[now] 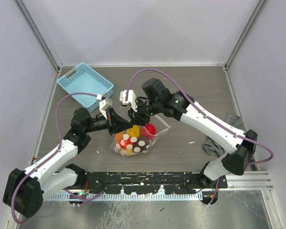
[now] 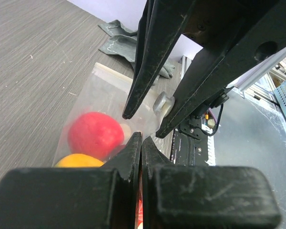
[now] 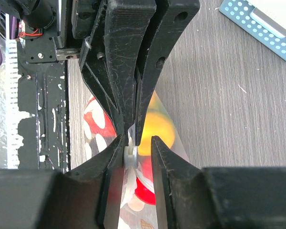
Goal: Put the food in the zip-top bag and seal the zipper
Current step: Zip the zipper food storage bag at the center of the board.
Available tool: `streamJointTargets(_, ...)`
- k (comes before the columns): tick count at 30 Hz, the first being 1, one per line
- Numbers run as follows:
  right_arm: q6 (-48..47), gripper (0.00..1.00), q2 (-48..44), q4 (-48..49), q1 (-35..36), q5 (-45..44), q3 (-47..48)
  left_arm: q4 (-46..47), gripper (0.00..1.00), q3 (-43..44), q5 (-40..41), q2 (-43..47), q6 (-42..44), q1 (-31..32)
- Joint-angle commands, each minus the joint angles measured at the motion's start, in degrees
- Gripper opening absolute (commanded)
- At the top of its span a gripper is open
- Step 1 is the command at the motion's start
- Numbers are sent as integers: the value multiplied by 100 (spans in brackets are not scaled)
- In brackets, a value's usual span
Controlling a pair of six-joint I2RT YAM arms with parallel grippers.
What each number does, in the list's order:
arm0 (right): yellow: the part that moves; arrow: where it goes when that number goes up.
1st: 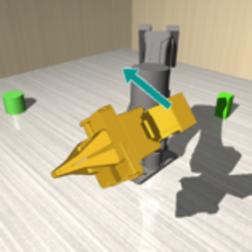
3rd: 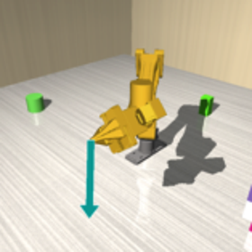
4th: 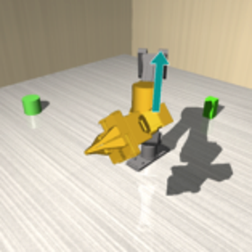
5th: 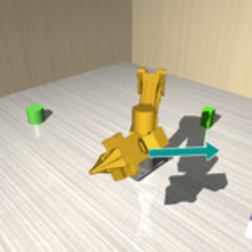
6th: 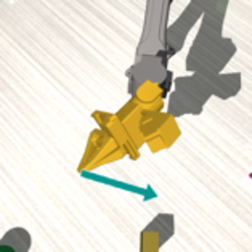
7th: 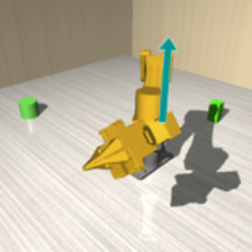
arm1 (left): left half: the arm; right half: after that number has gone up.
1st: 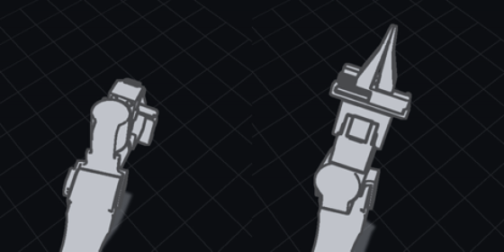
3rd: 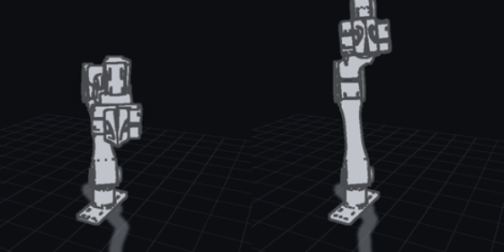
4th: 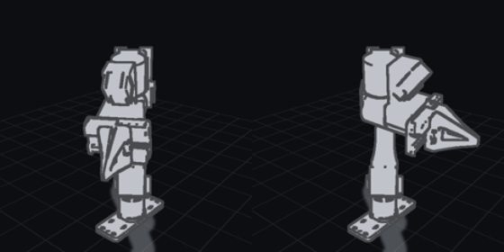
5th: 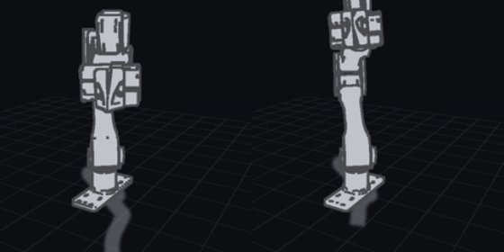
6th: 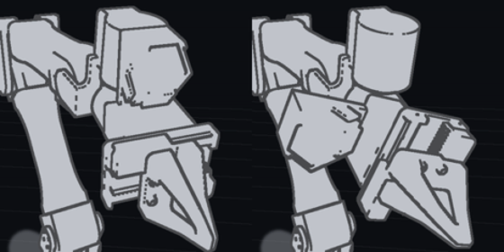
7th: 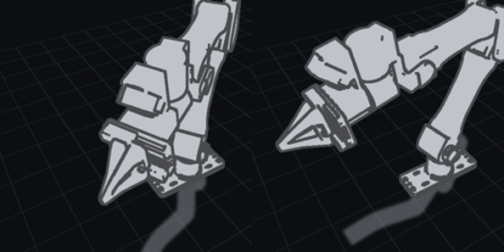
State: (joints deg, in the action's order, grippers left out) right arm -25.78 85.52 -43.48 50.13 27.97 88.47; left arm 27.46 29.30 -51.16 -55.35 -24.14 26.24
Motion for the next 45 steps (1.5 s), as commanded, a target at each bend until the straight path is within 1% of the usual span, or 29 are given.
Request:
streamJointTargets(1,3,35,-301,454,14,74,-19,221,0,148,13,175,119,13)
streamJointTargets(9,-14,36,-384,336,14,25,-91,109,0,125,134,192,177,14)
streamJointTargets(12,-11,41,-522,306,15,21,-149,63,0,117,171,200,190,13)
streamJointTargets(15,-9,43,-655,341,14,31,-215,40,0,100,210,224,192,13)
streamJointTargets(21,15,42,-682,535,12,-51,-365,14,0,96,228,251,199,13)
streamJointTargets(32,29,37,-542,656,14,46,-394,-30,0,95,219,305,206,13)
streamJointTargets(39,19,32,-470,687,14,82,-432,-22,0,112,205,296,214,13)
streamJointTargets(45,19,13,-457,692,14,102,-415,-22,0,117,205,309,207,18)
